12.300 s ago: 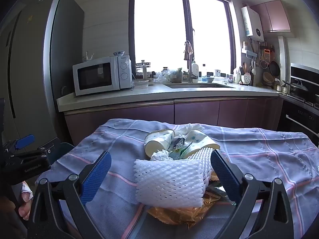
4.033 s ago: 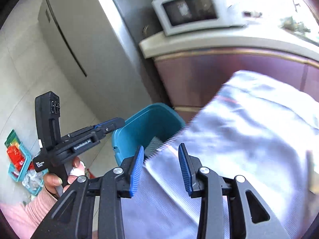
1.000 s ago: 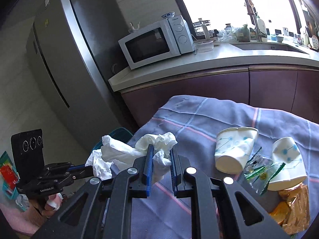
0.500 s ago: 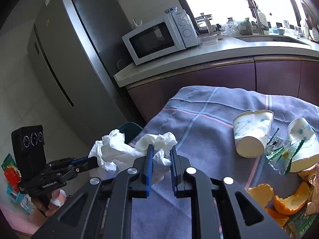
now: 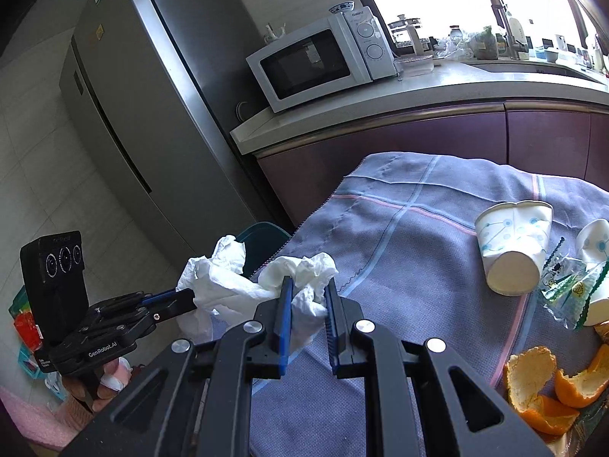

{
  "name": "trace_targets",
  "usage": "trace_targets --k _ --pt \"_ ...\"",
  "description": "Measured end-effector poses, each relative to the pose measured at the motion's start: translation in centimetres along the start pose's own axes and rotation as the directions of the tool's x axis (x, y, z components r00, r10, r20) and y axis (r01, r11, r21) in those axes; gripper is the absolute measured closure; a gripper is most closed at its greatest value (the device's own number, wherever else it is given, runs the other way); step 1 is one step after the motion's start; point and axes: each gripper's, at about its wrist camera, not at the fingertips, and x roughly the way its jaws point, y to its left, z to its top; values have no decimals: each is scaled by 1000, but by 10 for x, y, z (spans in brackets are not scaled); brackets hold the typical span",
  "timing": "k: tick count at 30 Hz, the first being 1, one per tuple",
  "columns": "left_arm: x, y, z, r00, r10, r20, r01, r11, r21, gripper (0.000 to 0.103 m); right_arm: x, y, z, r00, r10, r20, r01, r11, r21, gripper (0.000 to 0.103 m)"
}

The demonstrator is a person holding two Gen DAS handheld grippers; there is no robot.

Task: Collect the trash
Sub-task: 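Carry both held tissues toward the teal wastebasket with both tools, then open both tools over the wastebasket to drop the tissues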

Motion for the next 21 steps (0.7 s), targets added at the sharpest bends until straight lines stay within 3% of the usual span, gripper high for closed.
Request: trace_targets --k 12,21 --pt "-16 34 1 993 113 24 -113 993 -33 94 40 28 11 998 43 -46 -45 998 -53 89" --pt "-20 85 5 972 233 23 -230 968 -99 94 81 55 22 993 72 -98 -83 990 -110 88"
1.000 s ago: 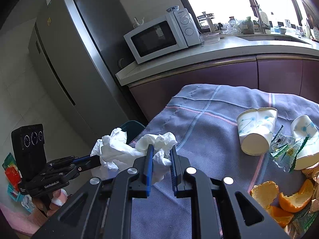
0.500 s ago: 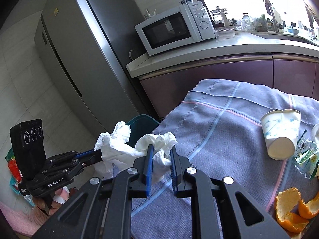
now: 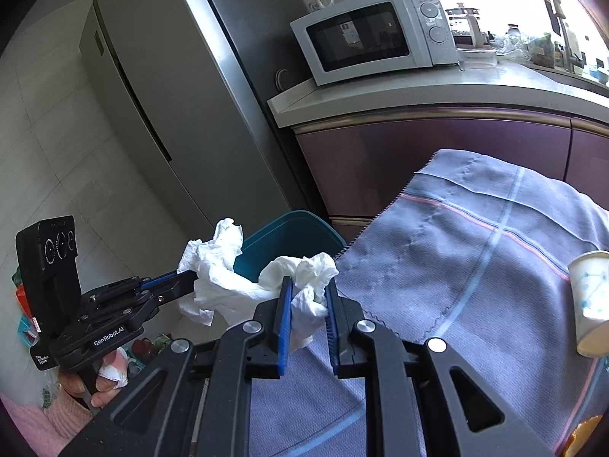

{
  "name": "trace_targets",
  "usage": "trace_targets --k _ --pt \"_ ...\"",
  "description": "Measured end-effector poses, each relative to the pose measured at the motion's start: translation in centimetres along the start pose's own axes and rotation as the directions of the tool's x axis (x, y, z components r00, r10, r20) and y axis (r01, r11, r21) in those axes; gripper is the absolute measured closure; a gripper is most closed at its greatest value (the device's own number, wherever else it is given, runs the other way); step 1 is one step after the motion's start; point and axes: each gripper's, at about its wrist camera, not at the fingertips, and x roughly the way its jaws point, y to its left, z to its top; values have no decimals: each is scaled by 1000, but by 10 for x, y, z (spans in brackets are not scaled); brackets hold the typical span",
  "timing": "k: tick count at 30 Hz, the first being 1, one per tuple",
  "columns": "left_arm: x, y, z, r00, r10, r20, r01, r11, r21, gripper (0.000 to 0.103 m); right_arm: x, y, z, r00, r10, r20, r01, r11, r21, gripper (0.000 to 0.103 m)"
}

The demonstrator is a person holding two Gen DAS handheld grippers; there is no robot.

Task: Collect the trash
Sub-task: 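Open both tools over the wastebasket to drop the tissues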

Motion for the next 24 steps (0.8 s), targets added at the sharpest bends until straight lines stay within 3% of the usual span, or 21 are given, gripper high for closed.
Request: trace_targets --k 8,12,24 --pt "26 38 4 995 92 -30 -93 995 -40 93 52 14 22 998 -3 -65 0 999 -41 88" --pt "48 59 3 994 88 -70 -94 991 -91 93 82 20 31 994 -18 -107 12 998 -61 87" --pt "108 82 -4 977 144 -157 -162 981 -108 93 153 26 36 969 -70 -238 55 996 -72 87"
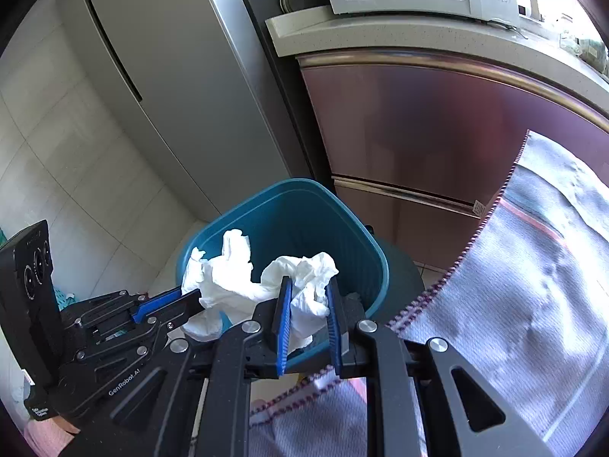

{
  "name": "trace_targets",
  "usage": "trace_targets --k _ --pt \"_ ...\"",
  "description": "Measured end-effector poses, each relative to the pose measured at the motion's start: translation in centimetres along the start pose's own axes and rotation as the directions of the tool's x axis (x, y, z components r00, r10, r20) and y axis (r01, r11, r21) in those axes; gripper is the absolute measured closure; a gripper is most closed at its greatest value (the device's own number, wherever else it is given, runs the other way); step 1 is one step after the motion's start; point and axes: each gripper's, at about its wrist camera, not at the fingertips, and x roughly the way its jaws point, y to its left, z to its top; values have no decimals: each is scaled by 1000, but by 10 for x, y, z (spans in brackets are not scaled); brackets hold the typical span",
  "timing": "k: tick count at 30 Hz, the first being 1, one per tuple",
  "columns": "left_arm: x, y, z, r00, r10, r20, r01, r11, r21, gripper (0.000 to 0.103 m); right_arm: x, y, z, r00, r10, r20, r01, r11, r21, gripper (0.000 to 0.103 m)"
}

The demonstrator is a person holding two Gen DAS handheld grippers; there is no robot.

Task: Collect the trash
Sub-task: 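Open both tools over the wastebasket to drop the tissues, then move both tools back over the table toward the wrappers and peels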

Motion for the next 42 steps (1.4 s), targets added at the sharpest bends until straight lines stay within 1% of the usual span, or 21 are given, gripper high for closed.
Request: trace_targets --k 5,11,16,19,20,23,28,31,34,38,42 --pt "16 5 0 1000 18 -22 -18 1000 -17 91 13 1 6 1000 -12 -28 12 1000 10 84" --pt "28 13 1 999 12 -32 -13 999 -51 90 23 -1 10 999 -25 -39 26 999 23 81" --pt "30 14 2 1000 6 -28 -7 999 -54 90 27 -6 9 998 -32 -45 34 999 26 79" --pt "31 14 3 999 11 -43 -13 999 -48 81 27 -8 10 999 -32 -44 33 999 34 77" --pt "32 14 4 999 20 -41 -22 999 -50 83 28 -8 10 999 -29 -43 31 999 36 76" --pt "30 16 5 999 20 -34 -22 998 -58 83 25 -8 11 999 -31 -31 32 999 35 73" --pt "25 14 7 1000 16 -21 -17 998 -62 83 18 -12 8 1000 -14 -21 14 999 45 73" --pt "17 10 6 1000 2 -4 -3 998 -60 83 7 -13 3 1000 3 -4 -3 999 46 73" --pt "2 4 6 999 -23 27 24 999 -49 83 -13 -16 -4 999 27 34 -28 999 42 73" --pt "-24 -15 5 994 -74 79 75 997 -9 82 -56 -18 -25 993 39 110 -42 999 24 67" --pt "-50 -49 0 981 -152 119 145 987 68 80 -103 -25 -54 983 19 180 -23 1000 21 63"
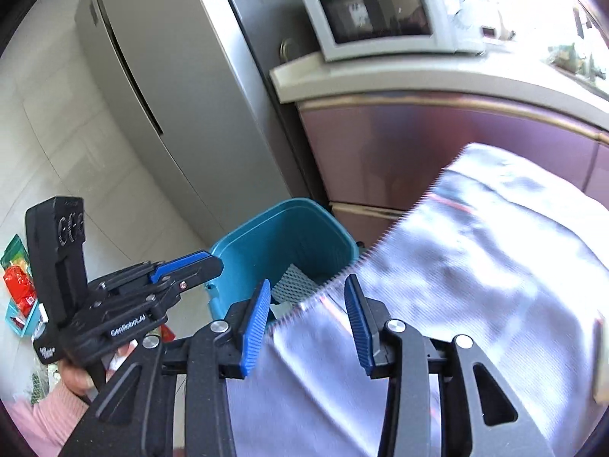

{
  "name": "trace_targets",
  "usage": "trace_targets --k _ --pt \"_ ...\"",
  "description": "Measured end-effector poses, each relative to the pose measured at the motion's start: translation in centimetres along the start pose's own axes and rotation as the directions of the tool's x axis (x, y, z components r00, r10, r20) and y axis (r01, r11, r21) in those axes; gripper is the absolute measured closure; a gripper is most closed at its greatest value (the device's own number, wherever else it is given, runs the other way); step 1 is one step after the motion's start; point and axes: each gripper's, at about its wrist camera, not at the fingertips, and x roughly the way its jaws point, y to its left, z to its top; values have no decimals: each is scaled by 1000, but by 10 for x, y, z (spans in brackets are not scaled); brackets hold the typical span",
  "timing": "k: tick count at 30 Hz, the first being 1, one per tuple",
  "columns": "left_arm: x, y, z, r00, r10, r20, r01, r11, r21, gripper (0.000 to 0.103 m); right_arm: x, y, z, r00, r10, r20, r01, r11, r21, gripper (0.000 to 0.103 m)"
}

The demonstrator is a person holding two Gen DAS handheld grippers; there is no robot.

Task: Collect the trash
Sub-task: 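Move both tools back over the table toward the wrappers and peels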

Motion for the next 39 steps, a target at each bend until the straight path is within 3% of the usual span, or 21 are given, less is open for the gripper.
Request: trace_targets --k 7,13,19,28,35,39 --pt "-16 -76 -9 986 -164 -3 163 980 115 78 -79 -23 -51 987 -126 100 123 992 36 57" --pt "-15 -142 -32 962 -262 -72 271 944 188 76 -138 -56 -100 959 -251 130 234 963 130 52" --pt "-8 -197 -56 930 -338 -145 365 899 242 75 -197 -96 -135 899 -407 163 365 900 237 49" --pt "-3 -261 -81 877 -418 -238 476 824 308 68 -249 -146 -169 820 -551 155 476 807 349 49" --pt "2 -300 -97 828 -460 -320 554 757 346 63 -258 -171 -187 798 -594 104 520 765 380 49" --pt "11 -319 -106 805 -462 -372 583 733 350 60 -256 -186 -193 807 -587 63 519 755 401 44"
